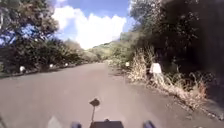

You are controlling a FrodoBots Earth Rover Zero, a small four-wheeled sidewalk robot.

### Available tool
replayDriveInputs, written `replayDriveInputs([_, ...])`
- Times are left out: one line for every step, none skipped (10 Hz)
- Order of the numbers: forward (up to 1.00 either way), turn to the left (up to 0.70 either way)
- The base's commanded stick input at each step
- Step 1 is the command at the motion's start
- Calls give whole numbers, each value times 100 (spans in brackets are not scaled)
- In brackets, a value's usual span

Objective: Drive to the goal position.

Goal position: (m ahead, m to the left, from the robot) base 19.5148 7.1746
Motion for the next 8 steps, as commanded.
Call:
replayDriveInputs([70,0])
replayDriveInputs([70,0])
replayDriveInputs([70,0])
replayDriveInputs([70,0])
replayDriveInputs([70,0])
replayDriveInputs([70,0])
replayDriveInputs([70,0])
replayDriveInputs([70,0])
